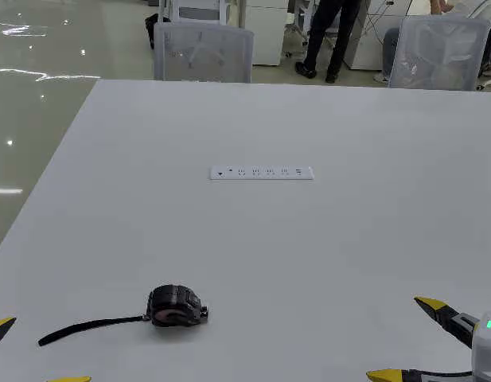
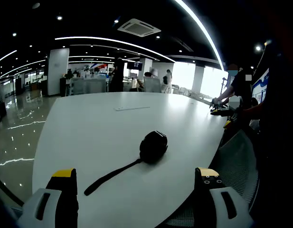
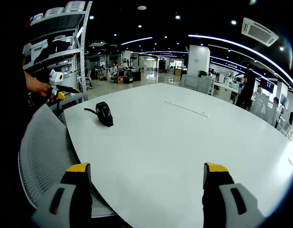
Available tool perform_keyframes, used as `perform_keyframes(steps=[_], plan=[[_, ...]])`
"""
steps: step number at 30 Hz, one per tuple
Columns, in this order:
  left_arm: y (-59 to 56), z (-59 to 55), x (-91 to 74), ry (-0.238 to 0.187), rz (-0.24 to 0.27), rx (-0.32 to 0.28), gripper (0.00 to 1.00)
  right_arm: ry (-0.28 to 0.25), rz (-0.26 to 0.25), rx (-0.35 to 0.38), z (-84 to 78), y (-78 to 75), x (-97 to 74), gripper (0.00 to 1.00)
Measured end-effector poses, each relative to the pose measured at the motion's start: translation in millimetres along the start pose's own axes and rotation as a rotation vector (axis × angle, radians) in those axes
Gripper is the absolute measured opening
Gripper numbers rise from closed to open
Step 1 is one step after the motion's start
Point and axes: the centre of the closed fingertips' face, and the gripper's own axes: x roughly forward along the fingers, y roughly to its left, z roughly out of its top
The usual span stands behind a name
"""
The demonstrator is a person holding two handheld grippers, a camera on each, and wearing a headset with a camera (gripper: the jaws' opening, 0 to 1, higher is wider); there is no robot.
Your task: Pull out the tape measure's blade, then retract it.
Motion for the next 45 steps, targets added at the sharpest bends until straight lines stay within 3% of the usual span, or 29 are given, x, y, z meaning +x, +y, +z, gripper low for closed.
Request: perform_keyframes(steps=[9, 12, 25, 34, 37, 40, 45], plan=[[1.0, 0.7, 1.5, 0.003, 0.004, -0.002, 1.00, 0.015, 0.017, -0.007, -3.6, -0.6, 0.6, 1.00], [-4.8, 2.6, 1.0, -0.012, 0.008, -0.014, 1.00, 0.011, 0.019, -0.007, 1.5, -6.2, 0.6, 1.00], [-0.2, 2.5, 3.1, 0.011, 0.000, -0.010, 1.00, 0.020, 0.017, 0.019, -8.4, -1.9, -1.8, 1.00], [-2.7, 0.9, 6.7, 0.029, -0.011, -0.009, 1.00, 0.025, 0.019, 0.021, -9.4, -8.4, -0.5, 1.00], [-4.5, -2.1, 9.5, 0.050, -0.026, -0.004, 1.00, 0.034, 0.027, 0.016, -9.1, -8.7, 2.4, 1.00], [-6.6, -10.1, 16.9, 0.109, -0.059, 0.005, 1.00, 0.043, 0.041, 0.006, -9.2, -8.3, 7.2, 1.00], [-7.7, -6.3, 26.9, 0.125, -0.090, 0.029, 1.00, 0.034, 0.063, -0.001, -7.8, -6.7, 14.5, 1.00]])
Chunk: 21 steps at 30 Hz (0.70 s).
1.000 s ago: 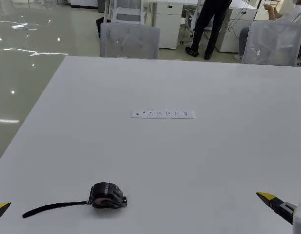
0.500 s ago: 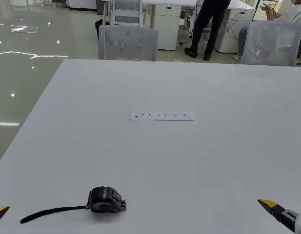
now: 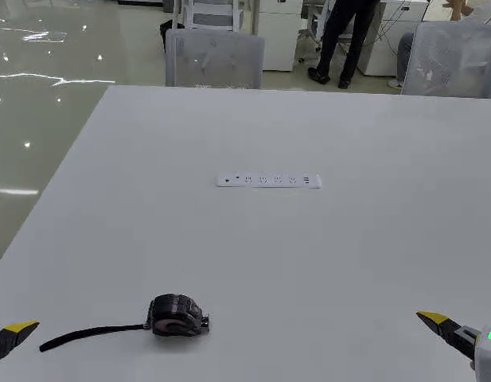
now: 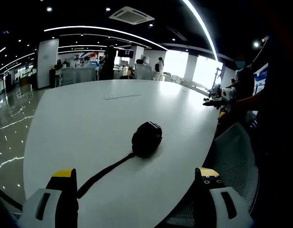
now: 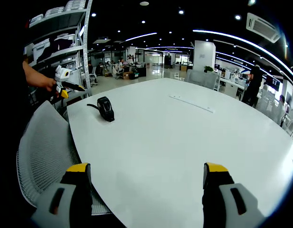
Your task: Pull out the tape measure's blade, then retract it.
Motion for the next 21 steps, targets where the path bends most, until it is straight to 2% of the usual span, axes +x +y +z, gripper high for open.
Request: perform_keyframes(steps=[4, 11, 17, 21], plan=[[2.4, 4.2, 8.1, 0.023, -0.025, 0.033, 1.00, 0.009, 0.041, -0.040, 0.8, 5.3, 8.3, 1.00], [1.4, 12.4, 21.2, 0.076, -0.075, 0.110, 1.00, 0.018, 0.070, -0.062, 2.7, 5.4, 17.1, 1.00], [-3.0, 12.1, 36.5, 0.134, -0.128, 0.148, 1.00, 0.036, 0.093, -0.046, 2.3, 12.1, 33.7, 1.00], [-7.5, 5.3, 48.6, 0.205, -0.193, 0.172, 1.00, 0.040, 0.123, -0.048, 8.9, 20.7, 49.1, 1.00]])
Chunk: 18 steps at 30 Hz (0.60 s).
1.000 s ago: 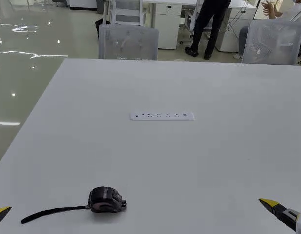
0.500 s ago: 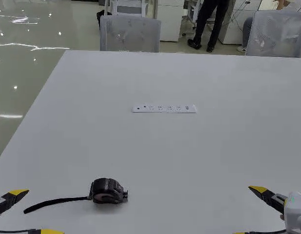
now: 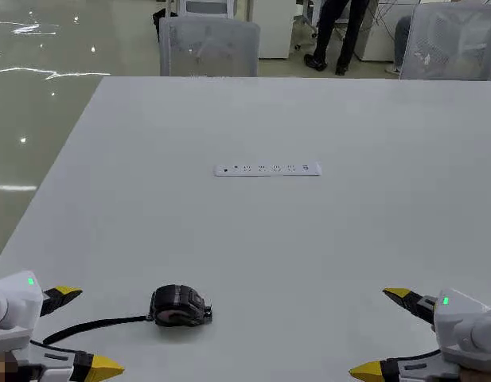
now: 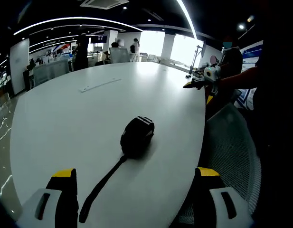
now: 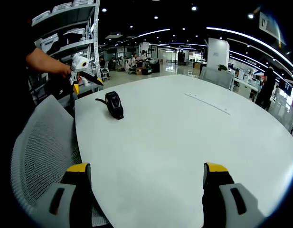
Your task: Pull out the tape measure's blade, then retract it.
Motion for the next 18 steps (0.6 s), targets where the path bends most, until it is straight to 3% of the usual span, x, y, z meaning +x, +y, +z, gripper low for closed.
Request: perform_keyframes(steps=[2, 4, 9, 18], plan=[[-0.6, -0.4, 4.8, 0.039, -0.021, 0.027, 0.99, -0.006, 0.027, -0.013, 3.7, 3.0, 7.4, 1.00], [6.5, -1.7, 9.3, 0.082, -0.014, 0.072, 0.99, 0.024, 0.050, -0.025, 1.9, 3.9, 15.9, 1.00], [12.0, 9.5, 20.8, 0.105, -0.056, 0.114, 0.99, 0.037, 0.086, -0.059, 9.9, 5.2, 35.6, 1.00], [12.9, 39.0, 45.8, 0.154, -0.137, 0.233, 0.95, 0.016, 0.176, -0.135, 37.1, 22.2, 79.0, 0.99]])
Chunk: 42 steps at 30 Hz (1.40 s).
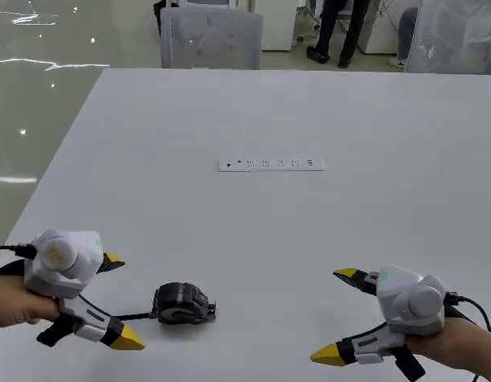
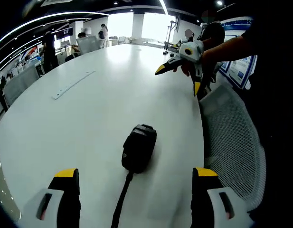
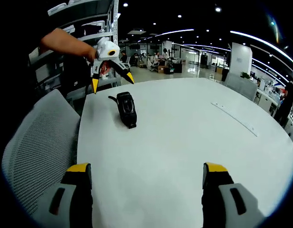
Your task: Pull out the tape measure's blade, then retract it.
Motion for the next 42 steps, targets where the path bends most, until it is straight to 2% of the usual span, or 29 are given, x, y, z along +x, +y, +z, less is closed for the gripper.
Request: perform_keyframes(steps=[2, 6, 11, 12, 14, 16, 19, 21, 24, 27, 32, 33, 36, 37, 42], plan=[[0.1, 9.9, 4.9, -0.013, -0.019, 0.043, 0.95, 0.000, 0.015, -0.012, 6.3, 1.1, 8.9, 0.99], [2.6, 18.2, 15.3, 0.020, -0.038, 0.096, 0.94, -0.018, 0.050, -0.025, 21.9, 3.1, 24.8, 0.98], [5.2, 19.7, 27.2, 0.066, -0.053, 0.151, 0.91, -0.020, 0.075, -0.044, 33.1, 4.3, 42.9, 0.97], [6.3, 18.1, 29.5, 0.090, -0.056, 0.169, 0.90, -0.023, 0.085, -0.046, 35.5, 5.6, 48.4, 0.97], [5.4, 21.0, 33.3, 0.083, -0.065, 0.181, 0.84, -0.014, 0.109, -0.050, 36.7, 10.1, 56.7, 0.97], [6.2, 23.9, 38.2, 0.085, -0.082, 0.177, 0.83, 0.000, 0.129, -0.072, 39.1, 14.1, 68.3, 0.96], [8.6, 25.9, 41.4, 0.092, -0.090, 0.195, 0.82, -0.007, 0.148, -0.081, 48.1, 16.8, 79.3, 0.96], [6.2, 27.9, 42.3, 0.089, -0.109, 0.207, 0.76, -0.006, 0.162, -0.093, 52.5, 19.2, 85.0, 0.95], [-0.2, 26.3, 47.5, 0.111, -0.142, 0.225, 0.67, -0.001, 0.181, -0.117, 59.2, 22.2, 93.9, 0.94], [-2.4, 26.4, 49.0, 0.114, -0.149, 0.231, 0.58, 0.000, 0.182, -0.119, 60.5, 22.5, 95.9, 0.90], [-8.0, 26.2, 55.3, 0.135, -0.162, 0.242, 0.54, 0.000, 0.188, -0.126, 64.0, 23.2, 102.9, 0.79], [-13.3, 19.2, 75.1, 0.199, -0.135, 0.292, 0.52, 0.031, 0.229, -0.160, 63.9, 36.1, 121.8, 0.77], [-16.6, 12.9, 80.8, 0.229, -0.145, 0.292, 0.39, 0.053, 0.250, -0.175, 61.2, 43.0, 128.3, 0.74], [-14.7, 11.8, 81.7, 0.232, -0.130, 0.302, 0.36, 0.056, 0.252, -0.177, 61.0, 43.4, 129.7, 0.72], [-14.8, 11.9, 80.4, 0.234, -0.143, 0.296, 0.35, 0.079, 0.265, -0.180, 60.6, 47.1, 135.0, 0.59]])
